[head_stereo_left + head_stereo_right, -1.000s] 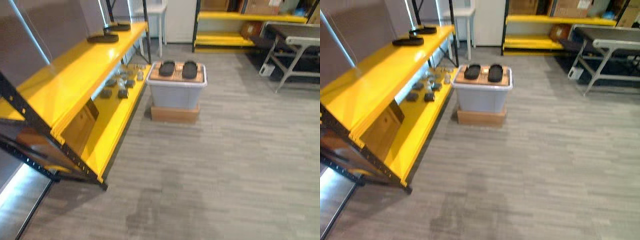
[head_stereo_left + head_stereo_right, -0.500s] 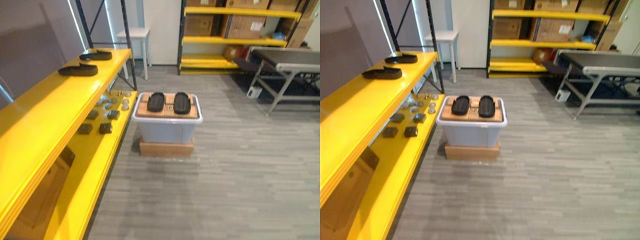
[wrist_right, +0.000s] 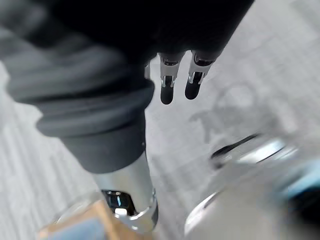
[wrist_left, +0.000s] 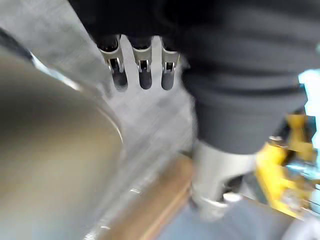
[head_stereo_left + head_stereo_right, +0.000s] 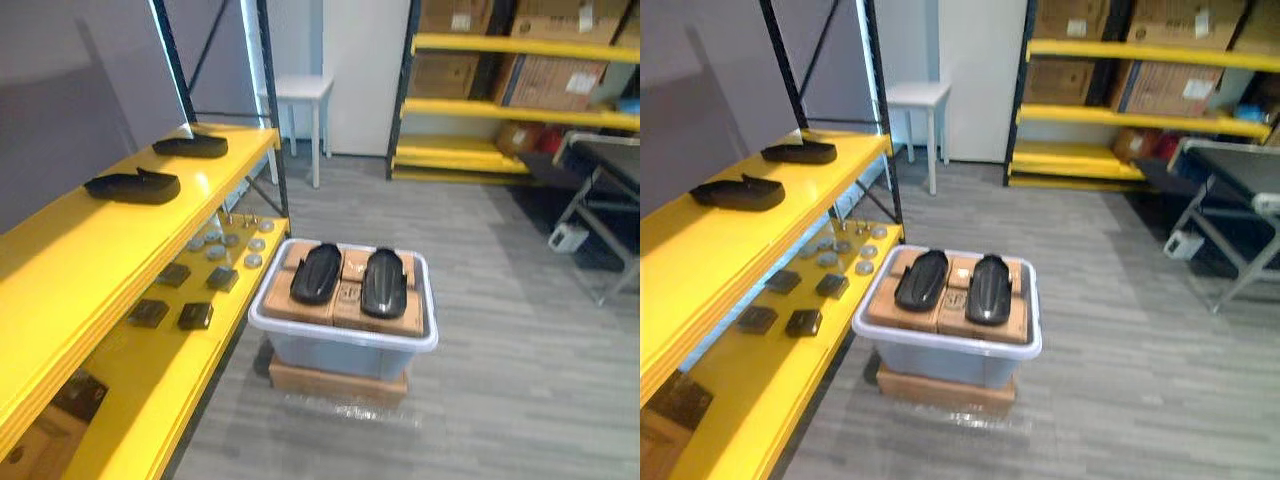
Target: Walk over and take plastic housings, then place them on the shelf
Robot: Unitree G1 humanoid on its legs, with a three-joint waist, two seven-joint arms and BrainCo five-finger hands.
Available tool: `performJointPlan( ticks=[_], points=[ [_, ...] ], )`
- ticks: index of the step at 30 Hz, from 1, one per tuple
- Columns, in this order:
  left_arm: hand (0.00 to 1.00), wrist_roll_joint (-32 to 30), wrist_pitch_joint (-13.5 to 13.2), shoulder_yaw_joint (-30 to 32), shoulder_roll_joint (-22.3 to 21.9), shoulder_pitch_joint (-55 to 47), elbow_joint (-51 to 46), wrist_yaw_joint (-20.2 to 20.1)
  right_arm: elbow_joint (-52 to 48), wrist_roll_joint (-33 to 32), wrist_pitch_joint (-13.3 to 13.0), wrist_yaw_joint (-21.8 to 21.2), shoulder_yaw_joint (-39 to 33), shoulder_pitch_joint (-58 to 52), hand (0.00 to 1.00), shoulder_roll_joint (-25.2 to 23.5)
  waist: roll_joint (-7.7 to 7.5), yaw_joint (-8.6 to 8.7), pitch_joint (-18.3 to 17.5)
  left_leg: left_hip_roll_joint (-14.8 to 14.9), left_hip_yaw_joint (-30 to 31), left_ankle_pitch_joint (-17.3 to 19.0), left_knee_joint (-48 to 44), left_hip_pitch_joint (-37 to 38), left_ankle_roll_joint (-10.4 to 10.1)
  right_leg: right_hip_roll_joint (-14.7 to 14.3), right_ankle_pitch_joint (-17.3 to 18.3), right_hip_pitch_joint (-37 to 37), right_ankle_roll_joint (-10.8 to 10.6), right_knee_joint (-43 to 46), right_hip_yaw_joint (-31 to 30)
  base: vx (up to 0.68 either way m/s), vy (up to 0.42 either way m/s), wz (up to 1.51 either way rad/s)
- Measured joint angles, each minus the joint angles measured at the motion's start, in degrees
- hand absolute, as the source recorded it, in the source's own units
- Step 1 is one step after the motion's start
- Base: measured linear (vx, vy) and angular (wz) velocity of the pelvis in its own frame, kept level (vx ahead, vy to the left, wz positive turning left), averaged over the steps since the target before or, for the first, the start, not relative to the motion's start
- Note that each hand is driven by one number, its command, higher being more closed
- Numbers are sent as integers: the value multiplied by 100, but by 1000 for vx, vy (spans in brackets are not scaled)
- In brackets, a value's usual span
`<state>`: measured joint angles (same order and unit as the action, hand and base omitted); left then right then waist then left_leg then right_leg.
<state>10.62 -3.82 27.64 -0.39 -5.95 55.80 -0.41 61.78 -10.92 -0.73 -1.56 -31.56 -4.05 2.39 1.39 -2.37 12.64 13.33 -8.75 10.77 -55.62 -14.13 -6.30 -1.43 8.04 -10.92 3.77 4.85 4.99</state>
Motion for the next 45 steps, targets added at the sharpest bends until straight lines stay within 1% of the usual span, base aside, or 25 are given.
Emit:
performJointPlan(
  ticks=[1,2,3,4,5,6,7,8,10,12,13,14,17,19,20,21,22,23,24,25,29,33,37,41,45],
  points=[
    [0,-3,5,5,11,-72,21,-2,15,0,-1,2,-20,138,0,10,-18,-8,21,-126,-79,44,892,-19,-49,91,38,-103,-80,-69,-76,718,122,-96],
    [0,-10,13,3,-29,-285,76,-3,-13,-2,-16,-5,-33,284,0,56,31,-3,-16,-399,-44,-104,3043,125,32,210,142,-209,-248,-166,-210,705,216,-107],
    [0,-9,31,12,-34,-422,218,2,-34,-3,-18,12,66,334,0,39,18,-70,-58,-591,-76,-996,3587,357,274,366,259,-448,-430,-244,-410,597,208,-85],
    [0,-19,42,-18,27,-470,282,12,-68,-3,-19,27,192,305,0,14,-52,-44,-110,-700,-72,-944,3659,443,324,465,244,-518,-456,-233,-361,615,192,-24],
    [0,-34,49,-264,133,-498,284,15,-168,-3,-16,38,425,283,0,25,-50,51,-162,-804,-5,-684,3559,459,436,549,264,-419,-567,139,-257,582,174,26],
    [0,-72,47,-470,202,-472,283,3,-339,1,-16,72,622,307,0,17,-62,87,-139,-782,3,-458,3445,533,460,596,451,25,-873,1206,-263,541,177,22],
    [0,-70,52,-562,253,-410,285,5,-502,12,-16,100,756,333,0,-1,-36,105,-113,-769,3,-366,3444,638,482,627,497,390,-983,2074,-262,478,162,-1],
    [0,-69,69,-795,399,-309,278,13,-911,34,-22,155,1026,369,0,-20,-78,111,43,-763,-34,-233,3505,932,505,782,567,1085,-1314,3628,-269,458,91,7],
    [0,-57,70,-1159,593,-142,186,67,-1480,227,-27,303,1330,315,0,14,-71,135,92,-768,41,-177,3757,1423,534,877,820,1477,-1046,3683,21,442,29,31],
    [0,9,-7,-1185,675,-13,-208,155,-2234,397,-55,446,1544,206,0,7,-110,157,54,-741,270,-163,3994,1665,501,670,758,1714,-984,2393,-119,442,-74,61],
    [0,71,-107,-1198,768,37,-446,197,-2717,576,-62,565,1636,114,0,-2,-257,159,-15,-849,405,-93,3998,1651,391,592,31,1799,-824,1220,-371,524,-168,87],
    [0,147,-154,-1244,730,143,-497,276,-3032,767,-93,731,1646,69,0,69,-237,186,-54,-818,625,7,3991,1676,263,573,-460,1764,-676,1182,-267,435,-145,72],
    [0,176,-207,-1310,595,55,-550,396,-3823,1214,-126,1018,1713,238,0,147,-69,132,-86,-631,624,-8,4209,1620,264,382,-514,1680,-623,705,-248,338,-94,3],
    [0,236,-208,-1344,447,31,-561,447,-4326,1406,-161,1187,1697,360,0,148,-54,128,-64,-613,633,-14,4147,1490,256,354,-563,1674,-608,486,-241,211,-30,-3],
    [0,280,-223,-1363,329,45,-576,454,-4614,1531,-189,1347,1687,488,0,129,-136,98,64,-703,702,84,3612,1127,224,482,-615,1608,-580,317,-236,152,45,5],
    [0,280,-239,-1396,301,57,-578,454,-4656,1597,-215,1424,1688,585,0,123,-162,87,153,-764,791,167,3572,1048,156,542,-616,1574,-579,278,-238,123,73,11],
    [0,281,-260,-1568,273,62,-575,459,-4684,1602,-242,1603,1673,850,0,204,-59,85,302,-843,936,88,4046,885,216,552,-634,1587,-601,251,-177,29,67,13],
    [0,280,-266,-1623,255,68,-564,461,-4683,1602,-246,1669,1665,997,0,273,33,82,380,-817,1015,-186,4196,784,291,502,-630,1598,-610,247,-114,42,111,13],
    [0,328,-273,-1637,291,145,-496,485,-4649,1606,-247,1822,1639,1315,0,249,-1,-38,562,-878,1062,-187,4091,626,313,565,-657,1733,-699,249,-94,41,112,19],
    [0,344,-273,-1685,305,168,-505,494,-4648,1634,-245,1893,1622,1434,0,246,3,-55,606,-917,1107,-189,4074,518,316,600,-661,1799,-705,247,-62,65,144,31],
    [0,385,-322,-1820,432,373,-526,586,-4244,1849,-64,2310,1601,2511,0,253,33,-296,1102,-1080,1244,-196,3887,295,327,760,-687,1815,-740,194,80,21,92,26],
    [0,403,-320,-2096,597,409,-501,766,-3790,1838,163,2716,1584,3121,0,387,39,-320,1244,-1124,1377,-195,3824,36,328,801,-698,1968,-754,193,197,0,38,18],
    [0,500,-319,-2252,659,459,-455,889,-3791,1884,364,2912,1586,2986,0,370,42,-337,1274,-1131,1371,-195,3824,-83,328,807,-700,2107,-755,200,183,4,14,-3],
    [0,503,-338,-2466,704,653,-355,1045,-3894,2613,690,3216,1547,2575,0,275,63,-296,1336,-1125,1363,-195,3827,-116,328,805,-699,2154,-755,202,168,-21,8,-4],
    [0,497,-401,-2659,707,779,-410,1145,-4369,2986,732,3496,1337,2198,0,236,104,-280,1394,-1125,1336,-195,3833,-117,329,798,-698,2176,-755,202,139,-53,4,-4]
  ],
)
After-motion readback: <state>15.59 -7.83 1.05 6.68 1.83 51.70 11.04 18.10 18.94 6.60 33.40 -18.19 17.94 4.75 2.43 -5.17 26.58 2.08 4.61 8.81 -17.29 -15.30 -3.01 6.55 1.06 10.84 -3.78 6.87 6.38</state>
